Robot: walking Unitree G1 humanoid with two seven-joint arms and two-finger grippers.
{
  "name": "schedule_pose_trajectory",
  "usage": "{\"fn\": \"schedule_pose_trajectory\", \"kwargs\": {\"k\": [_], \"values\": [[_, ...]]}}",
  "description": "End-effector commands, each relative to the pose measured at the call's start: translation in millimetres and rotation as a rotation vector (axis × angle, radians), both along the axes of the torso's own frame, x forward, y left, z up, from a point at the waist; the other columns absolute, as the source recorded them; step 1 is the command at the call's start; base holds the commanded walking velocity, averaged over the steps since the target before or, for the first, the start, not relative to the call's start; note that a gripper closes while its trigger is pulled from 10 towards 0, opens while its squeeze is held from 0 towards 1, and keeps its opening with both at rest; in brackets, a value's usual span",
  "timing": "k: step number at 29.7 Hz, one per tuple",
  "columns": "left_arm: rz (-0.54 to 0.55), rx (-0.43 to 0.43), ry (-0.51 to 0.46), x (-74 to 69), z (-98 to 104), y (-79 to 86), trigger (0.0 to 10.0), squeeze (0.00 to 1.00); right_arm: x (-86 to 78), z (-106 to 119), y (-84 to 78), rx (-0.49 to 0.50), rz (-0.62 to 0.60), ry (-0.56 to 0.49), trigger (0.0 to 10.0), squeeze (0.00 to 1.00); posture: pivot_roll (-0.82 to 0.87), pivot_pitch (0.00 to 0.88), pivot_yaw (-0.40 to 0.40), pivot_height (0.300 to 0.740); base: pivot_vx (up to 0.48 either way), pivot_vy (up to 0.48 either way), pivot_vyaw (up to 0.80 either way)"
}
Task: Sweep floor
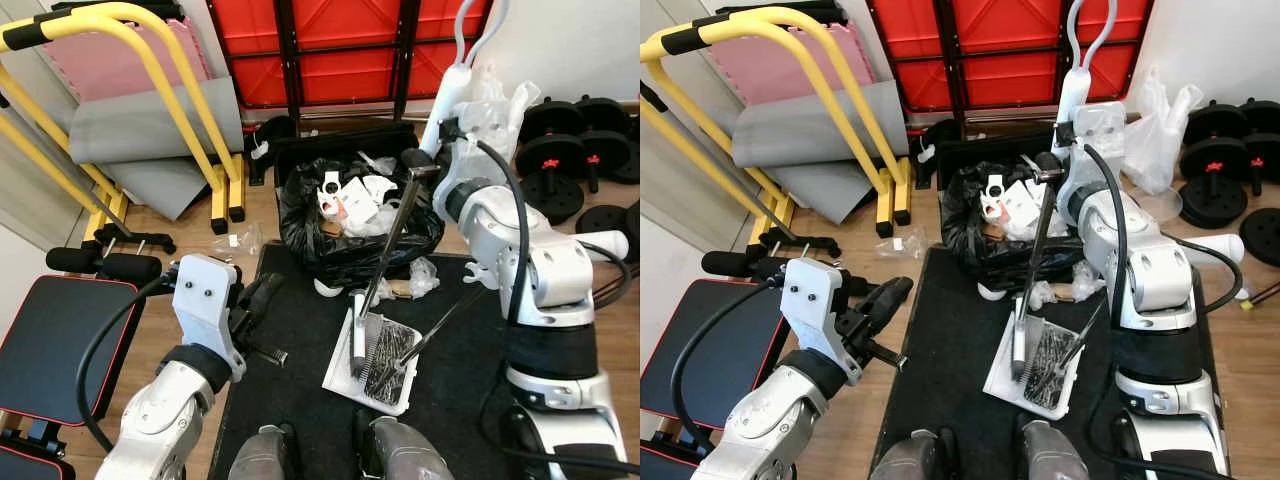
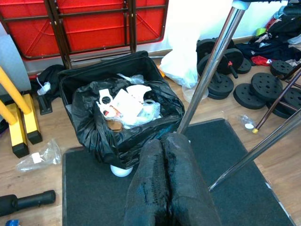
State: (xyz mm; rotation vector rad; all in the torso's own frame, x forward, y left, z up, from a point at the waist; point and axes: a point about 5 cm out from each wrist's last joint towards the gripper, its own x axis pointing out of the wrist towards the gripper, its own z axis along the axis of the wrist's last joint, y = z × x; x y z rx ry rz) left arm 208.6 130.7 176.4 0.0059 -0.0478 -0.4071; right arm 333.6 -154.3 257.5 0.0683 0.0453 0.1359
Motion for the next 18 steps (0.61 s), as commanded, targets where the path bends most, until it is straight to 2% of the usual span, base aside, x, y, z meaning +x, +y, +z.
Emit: {"fn": "schedule_pose_trajectory", "kwargs": {"k": [1,5,7,8,9,10,12,14,15,16,18], "values": [[0.011,-0.002,0.033,-1.6,-5.2,1.6,10.0,0.00,-3.3,12.3,8.5,0.046,0.070,-0.040,10.0,0.00,-0.06,0.254,0.023,0.740,0.000,0.000,0.00],[0.009,-0.004,0.033,-1.1,-5.3,1.6,10.0,0.00,-4.5,16.9,14.2,0.086,0.141,-0.048,10.0,0.00,-0.06,0.253,0.023,0.740,0.000,0.000,0.00],[0.008,-0.004,0.033,-0.7,-5.4,1.6,10.0,0.00,-9.6,19.8,26.0,0.124,0.241,-0.051,10.0,0.00,-0.07,0.252,0.022,0.740,0.000,0.000,0.00],[0.007,-0.004,0.033,-0.4,-5.5,1.6,10.0,0.00,-14.9,20.7,34.4,0.113,0.326,-0.062,10.0,0.00,-0.07,0.249,0.022,0.740,0.000,0.000,0.00],[0.007,-0.004,0.033,-0.4,-5.5,1.6,10.0,0.00,-14.9,20.7,34.4,0.113,0.326,-0.062,10.0,0.00,-0.07,0.249,0.022,0.740,0.000,0.000,0.00],[0.007,-0.004,0.033,-0.1,-5.5,1.6,10.0,0.00,-20.1,21.4,41.0,0.108,0.397,-0.074,10.0,0.00,-0.07,0.249,0.022,0.740,0.000,0.000,0.00],[0.007,-0.004,0.033,-0.1,-5.5,1.6,10.0,0.00,-20.1,21.4,41.0,0.108,0.397,-0.074,10.0,0.00,-0.07,0.249,0.022,0.740,0.000,0.000,0.00],[0.006,-0.006,0.034,0.8,-6.1,1.7,10.0,0.00,-35.5,24.6,56.0,0.049,0.576,-0.139,10.0,0.00,-0.07,0.238,0.018,0.740,0.000,0.000,0.79],[0.006,-0.006,0.034,0.8,-6.1,1.7,10.0,0.00,-35.5,24.6,56.0,0.049,0.576,-0.139,10.0,0.00,-0.07,0.238,0.018,0.740,0.000,0.000,0.79],[0.006,-0.007,0.034,1.1,-6.4,1.7,10.0,0.00,-40.5,26.2,60.0,0.030,0.627,-0.164,10.0,0.00,-0.07,0.238,0.018,0.740,0.000,0.000,0.79],[0.006,-0.007,0.034,1.1,-6.4,1.7,10.0,0.00,-40.5,26.2,60.0,0.030,0.627,-0.164,10.0,0.00,-0.07,0.238,0.018,0.740,0.000,0.000,0.79]]}}
